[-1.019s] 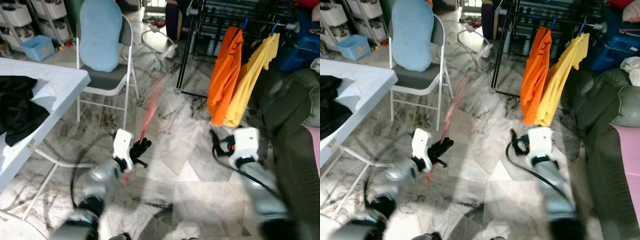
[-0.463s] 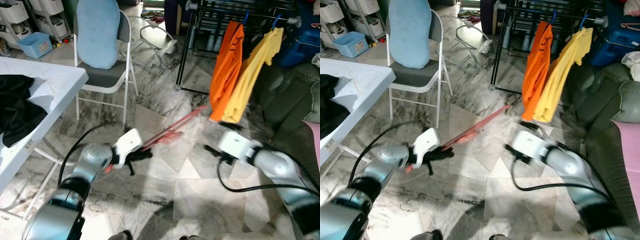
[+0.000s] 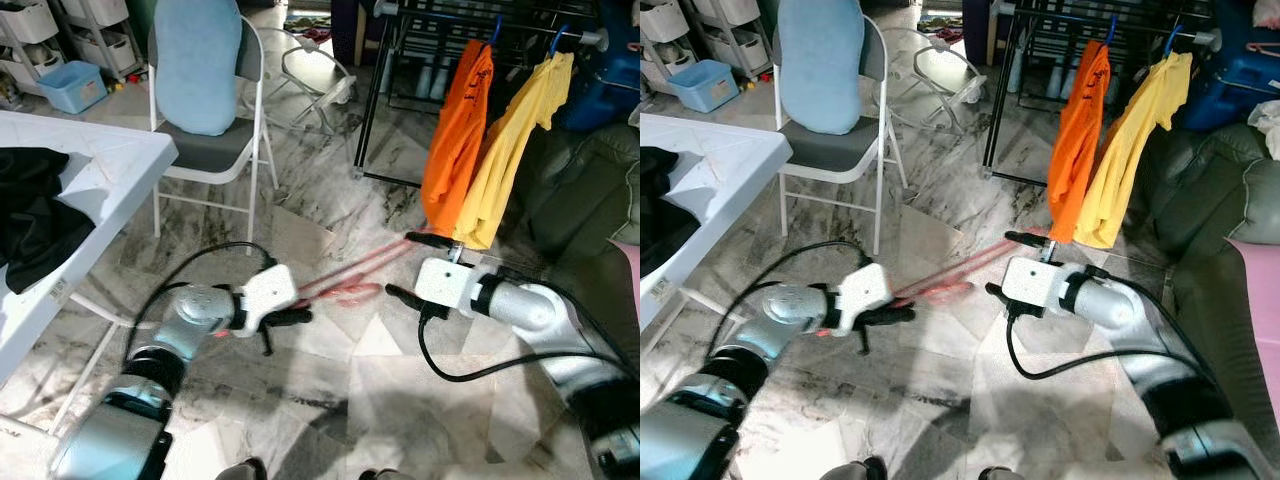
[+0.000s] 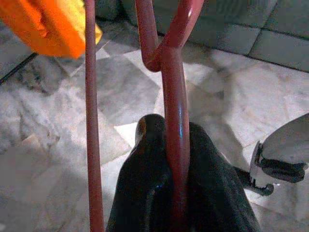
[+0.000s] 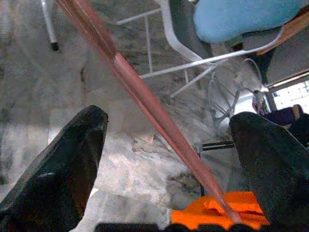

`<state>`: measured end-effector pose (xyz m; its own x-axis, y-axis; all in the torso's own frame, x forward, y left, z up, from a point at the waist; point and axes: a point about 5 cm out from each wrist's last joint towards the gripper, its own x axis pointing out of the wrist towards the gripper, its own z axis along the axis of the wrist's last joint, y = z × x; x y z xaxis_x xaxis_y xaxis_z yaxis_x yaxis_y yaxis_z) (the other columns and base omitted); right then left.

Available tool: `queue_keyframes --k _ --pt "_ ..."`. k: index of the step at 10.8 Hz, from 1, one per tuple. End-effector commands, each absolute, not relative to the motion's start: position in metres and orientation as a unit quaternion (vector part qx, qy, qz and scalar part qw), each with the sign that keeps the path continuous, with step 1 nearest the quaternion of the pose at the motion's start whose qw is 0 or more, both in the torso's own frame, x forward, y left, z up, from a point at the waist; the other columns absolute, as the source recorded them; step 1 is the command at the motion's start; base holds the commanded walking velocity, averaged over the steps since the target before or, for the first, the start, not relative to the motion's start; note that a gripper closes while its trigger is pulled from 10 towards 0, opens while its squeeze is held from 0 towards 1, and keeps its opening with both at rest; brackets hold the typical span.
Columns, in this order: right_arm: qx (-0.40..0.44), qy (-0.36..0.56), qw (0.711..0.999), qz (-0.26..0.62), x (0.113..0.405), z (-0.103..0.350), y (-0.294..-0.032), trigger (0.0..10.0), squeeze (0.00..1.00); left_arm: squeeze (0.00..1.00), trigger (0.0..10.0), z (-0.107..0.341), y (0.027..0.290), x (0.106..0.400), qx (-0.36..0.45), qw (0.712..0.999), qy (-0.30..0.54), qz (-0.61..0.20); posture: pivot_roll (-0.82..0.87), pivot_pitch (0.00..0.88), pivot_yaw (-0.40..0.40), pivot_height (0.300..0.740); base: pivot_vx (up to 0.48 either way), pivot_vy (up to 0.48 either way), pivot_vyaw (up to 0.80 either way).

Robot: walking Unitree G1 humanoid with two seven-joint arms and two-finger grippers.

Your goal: Hang hanger

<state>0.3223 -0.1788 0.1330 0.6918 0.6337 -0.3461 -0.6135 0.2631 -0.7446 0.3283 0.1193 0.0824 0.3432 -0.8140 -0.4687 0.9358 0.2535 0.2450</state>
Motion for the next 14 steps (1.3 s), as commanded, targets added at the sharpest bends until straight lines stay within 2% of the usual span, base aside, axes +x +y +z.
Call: queue_keyframes --k 1,2,3,4,8,12,14 --pt "-0.476 0.003 0.781 0.403 0.323 0.129 -0.182 10.0 0.00 0.00 10.0 0.088 0.117 0.331 0.257 0.774 0.115 -0.567 -0.11 0.170 0.005 0.740 0.000 0.000 0.00" --pt "-0.497 0.022 0.764 0.411 0.330 0.124 -0.184 10.0 0.00 0.00 10.0 0.087 0.113 0.329 0.266 0.764 0.113 -0.576 -0.12 0.173 0.007 0.740 0.000 0.000 0.00" --pt "-0.504 0.024 0.756 0.417 0.332 0.124 -0.183 0.0 0.00 0.00 10.0 0.086 0.112 0.329 0.265 0.764 0.113 -0.577 -0.11 0.173 0.008 0.740 0.000 0.000 0.00" --pt "-0.542 0.031 0.722 0.429 0.337 0.121 -0.183 0.0 0.00 0.00 10.0 0.085 0.111 0.328 0.269 0.761 0.114 -0.580 -0.12 0.175 0.010 0.740 0.000 0.000 0.00" --pt "-0.605 0.023 0.667 0.434 0.347 0.125 -0.184 0.0 0.00 0.00 10.0 0.085 0.108 0.328 0.270 0.758 0.109 -0.583 -0.11 0.170 0.015 0.740 0.000 0.000 0.00" --pt "-0.664 -0.033 0.640 0.386 0.354 0.130 -0.184 0.0 0.00 0.00 10.0 0.091 0.106 0.332 0.284 0.761 0.095 -0.575 -0.11 0.176 0.024 0.740 0.000 0.000 0.00" --pt "-0.683 -0.061 0.644 0.339 0.361 0.136 -0.185 0.0 0.00 0.00 10.0 0.103 0.107 0.342 0.303 0.793 0.052 -0.527 -0.10 0.178 0.022 0.740 0.000 0.000 0.00"
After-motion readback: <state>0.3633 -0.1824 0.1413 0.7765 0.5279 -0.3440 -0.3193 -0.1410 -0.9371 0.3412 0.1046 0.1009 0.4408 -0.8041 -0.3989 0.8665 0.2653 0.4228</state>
